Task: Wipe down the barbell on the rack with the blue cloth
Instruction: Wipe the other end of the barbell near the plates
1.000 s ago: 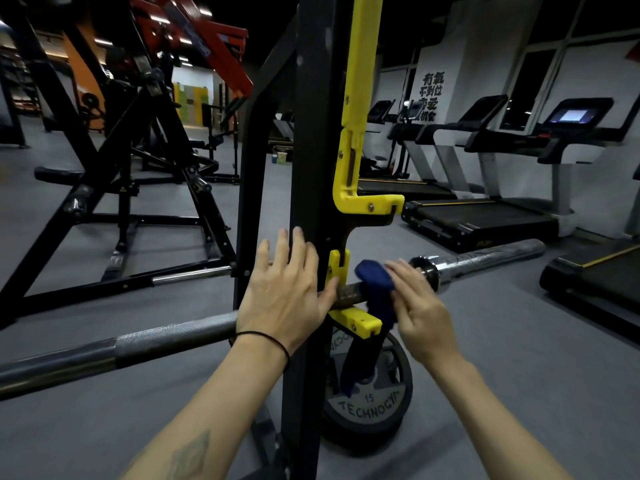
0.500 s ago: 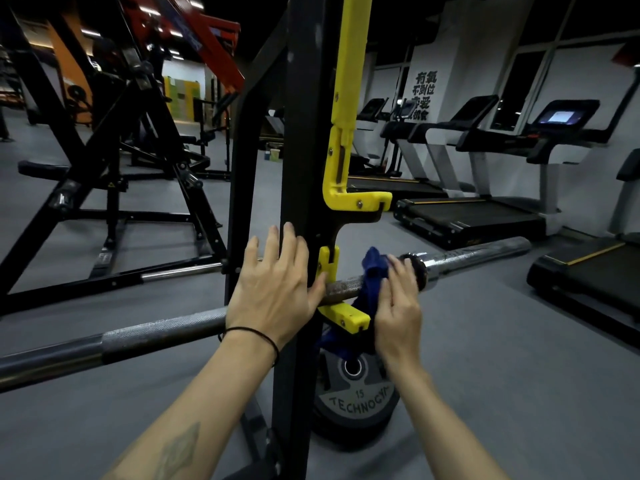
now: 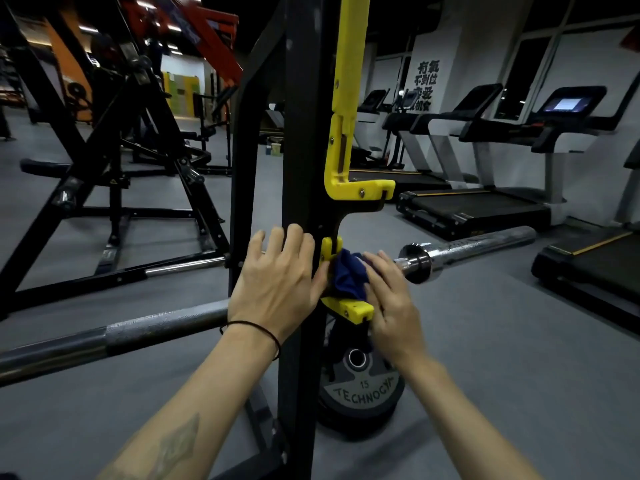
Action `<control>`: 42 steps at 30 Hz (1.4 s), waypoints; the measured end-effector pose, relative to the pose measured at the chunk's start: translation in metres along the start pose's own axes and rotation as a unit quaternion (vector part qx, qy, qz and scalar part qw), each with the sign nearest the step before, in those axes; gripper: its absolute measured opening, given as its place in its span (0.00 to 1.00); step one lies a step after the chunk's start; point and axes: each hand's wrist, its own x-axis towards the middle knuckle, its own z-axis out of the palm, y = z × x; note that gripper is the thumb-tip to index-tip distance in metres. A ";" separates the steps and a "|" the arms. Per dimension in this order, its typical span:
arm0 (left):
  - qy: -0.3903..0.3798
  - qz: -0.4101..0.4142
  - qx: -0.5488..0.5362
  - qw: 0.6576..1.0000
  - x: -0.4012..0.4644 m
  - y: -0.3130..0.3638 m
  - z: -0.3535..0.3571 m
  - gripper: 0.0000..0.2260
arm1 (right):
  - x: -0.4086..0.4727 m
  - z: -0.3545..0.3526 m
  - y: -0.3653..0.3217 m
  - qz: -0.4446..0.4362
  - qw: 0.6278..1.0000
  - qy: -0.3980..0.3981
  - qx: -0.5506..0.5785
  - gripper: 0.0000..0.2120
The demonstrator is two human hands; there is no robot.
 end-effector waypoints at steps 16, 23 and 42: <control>-0.081 0.200 0.063 0.975 0.005 0.005 -0.003 0.34 | 0.012 -0.026 0.037 -0.013 0.996 -0.021 -0.085 0.21; -0.302 0.026 -0.147 0.942 0.043 -0.006 -0.007 0.11 | 0.027 -0.020 0.016 0.157 0.987 0.031 -0.005 0.18; 0.033 0.030 0.028 0.999 -0.015 -0.007 0.011 0.20 | 0.001 -0.017 0.032 0.068 0.995 0.050 -0.058 0.22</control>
